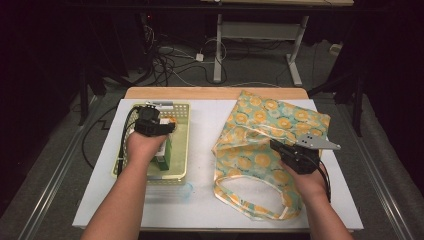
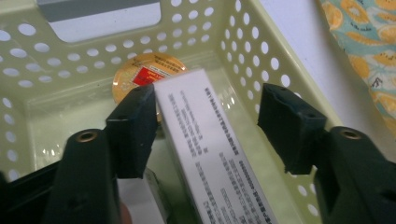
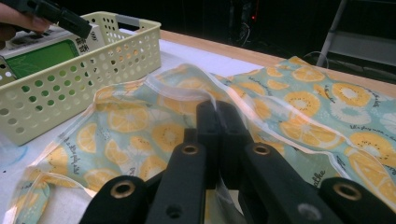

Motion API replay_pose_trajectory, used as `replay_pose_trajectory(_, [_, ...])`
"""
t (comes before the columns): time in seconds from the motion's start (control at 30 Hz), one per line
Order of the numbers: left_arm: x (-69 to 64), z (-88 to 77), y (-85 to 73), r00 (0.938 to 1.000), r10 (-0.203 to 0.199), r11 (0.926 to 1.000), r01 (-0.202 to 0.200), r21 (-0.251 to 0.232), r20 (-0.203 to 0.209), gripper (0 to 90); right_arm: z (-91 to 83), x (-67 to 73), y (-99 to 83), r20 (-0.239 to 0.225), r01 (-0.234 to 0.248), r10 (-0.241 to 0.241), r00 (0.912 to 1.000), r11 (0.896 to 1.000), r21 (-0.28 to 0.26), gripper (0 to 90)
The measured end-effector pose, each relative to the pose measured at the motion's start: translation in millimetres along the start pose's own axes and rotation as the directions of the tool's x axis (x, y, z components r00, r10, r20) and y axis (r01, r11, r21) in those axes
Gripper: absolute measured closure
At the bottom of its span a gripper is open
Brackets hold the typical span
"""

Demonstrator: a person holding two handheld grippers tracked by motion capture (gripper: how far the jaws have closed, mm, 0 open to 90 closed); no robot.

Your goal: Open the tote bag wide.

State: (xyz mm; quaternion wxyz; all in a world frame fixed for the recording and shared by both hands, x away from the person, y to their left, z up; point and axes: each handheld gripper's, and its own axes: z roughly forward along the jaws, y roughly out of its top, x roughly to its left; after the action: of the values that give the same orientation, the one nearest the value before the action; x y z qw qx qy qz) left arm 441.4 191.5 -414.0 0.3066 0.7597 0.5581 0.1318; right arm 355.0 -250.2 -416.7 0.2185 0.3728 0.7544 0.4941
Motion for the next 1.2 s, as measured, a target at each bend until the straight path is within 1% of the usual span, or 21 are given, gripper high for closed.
replay_pose_trajectory(0.23, [-6.8,2.4,-2.9,0.9986,0.050,0.9975,-0.049,0.051,-0.017,40.2,-0.9,-1.1,0.1,0.002,-0.002,0.002,1.0000,1.000,-0.003,90.0])
replay_pose_trajectory(0.4, [-9.4,-1.2,-5.0,0.9975,0.067,0.9951,-0.065,0.074,-0.021,44.0,-2.0,-0.9,0.5,0.001,-0.001,0.001,1.0000,1.000,-0.005,90.0])
replay_pose_trajectory(0.53, [-7.0,-5.0,-9.0,0.9986,0.054,0.9946,-0.053,0.089,-0.004,44.3,-3.3,-1.9,0.7,0.001,-0.002,0.002,1.0000,1.000,-0.009,90.0])
replay_pose_trajectory(0.63, [-4.9,-7.3,-12.2,0.9991,0.042,0.9945,-0.042,0.096,0.011,47.5,-3.9,-2.3,1.0,0.003,-0.005,0.005,1.0000,1.000,-0.012,90.0])
replay_pose_trajectory(0.73, [-5.9,-6.7,-14.6,0.9986,0.053,0.9923,-0.054,0.112,0.005,51.1,-4.5,-2.3,1.2,0.005,-0.009,0.009,0.9999,1.000,-0.014,90.0])
replay_pose_trajectory(0.8, [-6.8,-6.2,-15.1,0.9984,0.055,0.9920,-0.056,0.113,0.009,54.2,-5.0,-2.3,1.3,0.004,-0.008,0.008,1.0000,1.000,-0.014,90.0])
replay_pose_trajectory(0.9, [-8.4,-6.1,-15.4,0.9981,0.061,0.9925,-0.060,0.107,-0.003,59.1,-5.5,-2.4,1.3,0.005,-0.006,0.006,1.0000,1.000,-0.015,90.0])
replay_pose_trajectory(1.03, [-8.3,-6.9,-17.7,0.9981,0.061,0.9942,-0.061,0.089,-0.002,59.9,-6.1,-2.5,1.1,0.005,-0.006,0.006,1.0000,1.000,-0.015,90.0])
replay_pose_trajectory(1.13, [-8.1,-9.4,-20.3,0.9984,0.054,0.9966,-0.055,0.061,0.013,60.1,-6.3,-2.5,0.9,0.005,-0.006,0.006,1.0000,1.000,-0.014,90.0])
replay_pose_trajectory(1.2, [-8.9,-11.6,-21.1,0.9981,0.058,0.9971,-0.059,0.048,0.022,60.1,-6.5,-2.4,1.0,0.004,-0.004,0.004,1.0000,1.000,-0.015,90.0])
